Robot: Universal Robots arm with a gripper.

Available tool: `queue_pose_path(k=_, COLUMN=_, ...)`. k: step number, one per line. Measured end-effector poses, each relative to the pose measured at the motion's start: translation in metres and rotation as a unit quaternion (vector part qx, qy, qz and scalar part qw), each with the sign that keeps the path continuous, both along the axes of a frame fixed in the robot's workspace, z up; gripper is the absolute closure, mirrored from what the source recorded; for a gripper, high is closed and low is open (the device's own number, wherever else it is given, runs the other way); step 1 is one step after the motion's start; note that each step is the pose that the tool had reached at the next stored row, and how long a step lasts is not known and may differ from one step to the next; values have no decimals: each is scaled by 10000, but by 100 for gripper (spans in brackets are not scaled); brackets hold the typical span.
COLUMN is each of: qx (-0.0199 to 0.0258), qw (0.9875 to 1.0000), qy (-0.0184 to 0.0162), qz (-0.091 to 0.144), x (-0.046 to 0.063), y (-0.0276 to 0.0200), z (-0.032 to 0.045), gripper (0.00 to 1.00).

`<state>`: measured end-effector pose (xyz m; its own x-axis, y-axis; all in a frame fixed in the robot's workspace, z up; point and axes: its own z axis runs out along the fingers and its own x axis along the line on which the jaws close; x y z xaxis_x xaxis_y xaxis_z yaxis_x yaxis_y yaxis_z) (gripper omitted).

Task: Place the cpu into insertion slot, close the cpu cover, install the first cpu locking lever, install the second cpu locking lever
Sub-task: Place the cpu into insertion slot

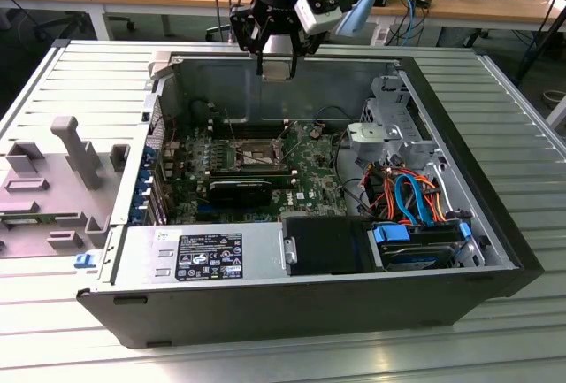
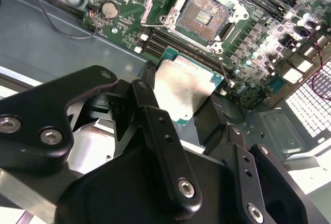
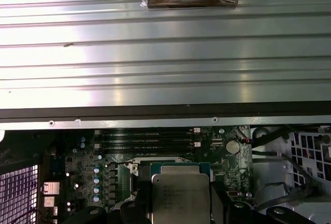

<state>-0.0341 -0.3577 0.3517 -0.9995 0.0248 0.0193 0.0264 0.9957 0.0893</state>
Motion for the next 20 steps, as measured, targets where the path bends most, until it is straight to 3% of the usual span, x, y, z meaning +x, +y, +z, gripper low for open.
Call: queue_pose_path(k=20, qx=0, qw=10000, qy=0, qz=0, x=0, y=0, z=-42, gripper=46)
